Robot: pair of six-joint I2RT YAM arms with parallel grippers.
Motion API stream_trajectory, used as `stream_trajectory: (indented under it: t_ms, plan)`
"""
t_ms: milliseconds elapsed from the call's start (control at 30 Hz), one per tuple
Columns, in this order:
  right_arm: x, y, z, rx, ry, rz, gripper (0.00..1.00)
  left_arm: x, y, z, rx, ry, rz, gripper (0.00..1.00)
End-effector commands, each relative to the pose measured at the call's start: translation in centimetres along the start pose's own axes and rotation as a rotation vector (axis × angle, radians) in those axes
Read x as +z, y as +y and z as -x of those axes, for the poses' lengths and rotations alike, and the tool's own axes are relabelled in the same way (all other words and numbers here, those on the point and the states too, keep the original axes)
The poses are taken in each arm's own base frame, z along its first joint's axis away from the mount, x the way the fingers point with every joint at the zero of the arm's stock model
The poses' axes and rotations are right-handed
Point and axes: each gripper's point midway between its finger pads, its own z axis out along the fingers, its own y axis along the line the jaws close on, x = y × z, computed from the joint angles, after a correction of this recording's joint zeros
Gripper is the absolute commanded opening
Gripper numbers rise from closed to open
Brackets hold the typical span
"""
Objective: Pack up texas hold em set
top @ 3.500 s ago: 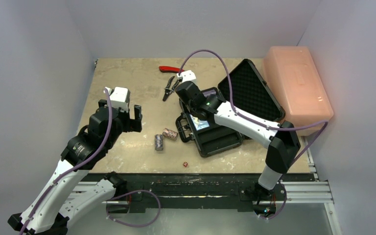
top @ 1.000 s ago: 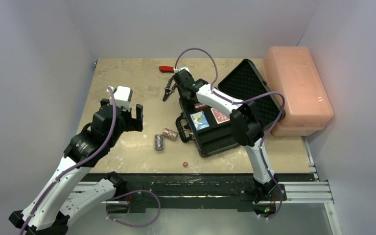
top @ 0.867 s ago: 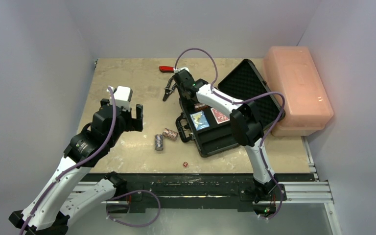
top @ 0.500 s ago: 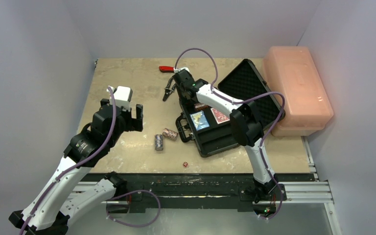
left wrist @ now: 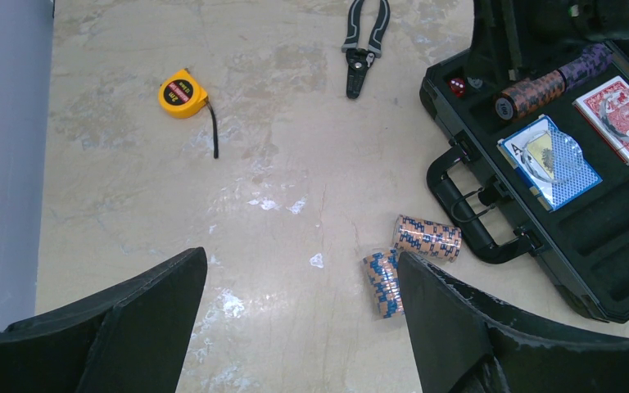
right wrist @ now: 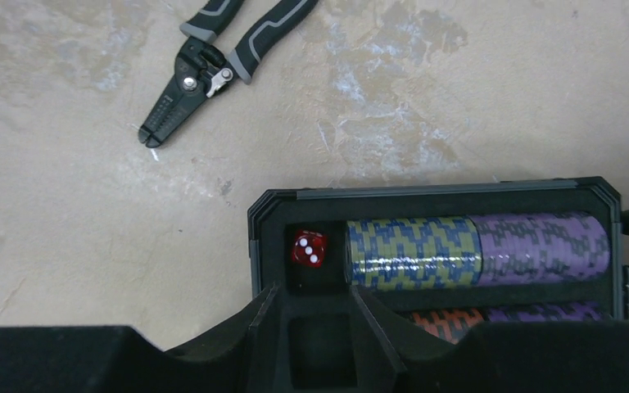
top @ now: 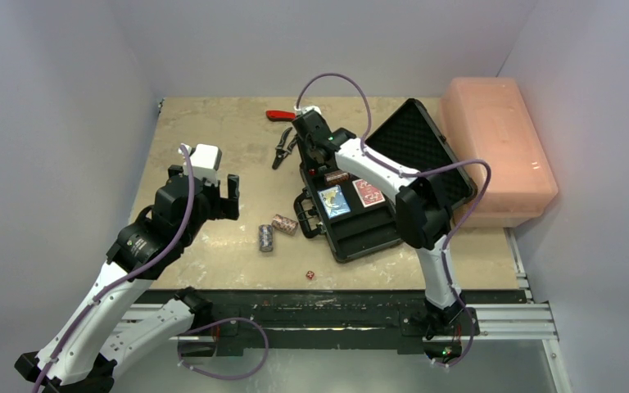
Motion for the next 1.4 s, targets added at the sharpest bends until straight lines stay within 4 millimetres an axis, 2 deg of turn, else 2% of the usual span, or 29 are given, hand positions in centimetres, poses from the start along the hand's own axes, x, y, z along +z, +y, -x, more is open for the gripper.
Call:
stream_trajectory:
  t_ms: [0,233,433,867,1033,1233,1367]
  plan:
    - [-5.0,-0.4,3.1,0.051,-0.089,0.055,0.40,-0.1,0.4,0.6,0.005,-0.026,0.015,0.86]
    - [-8.1,-0.4,2.4,0.062,-0.100,0.107,0.41,-0.1,0.4,0.6,0.004,-0.026,0.018,0.86]
    - [-11.0,-0.6,0.3,0.046,-0.100,0.172,0.44,-0.2,0.5,0.7,0.004,-0.028,0.020,0.86]
    - [-18.4,0.1,-1.9,-0.124,-0.185,0.359,0.55,-0.3,0.5,0.7,-0.001,-0.034,0.018,0.86]
    - [-19.9,1.7,-4.7,-0.188,-0.195,0.412,0.60,-0.2,0.5,0.8,-0.001,-0.033,0.014,0.86]
    - [-20.1,4.6,-9.0,-0.261,-0.152,0.482,0.66,-0.2,0.4,0.7,-0.001,-0.032,0.012,0.86]
    - [-19.9,5.6,-10.9,-0.271,-0.120,0.522,0.71,-0.2,0.4,0.7,0.000,-0.029,0.011,0.86]
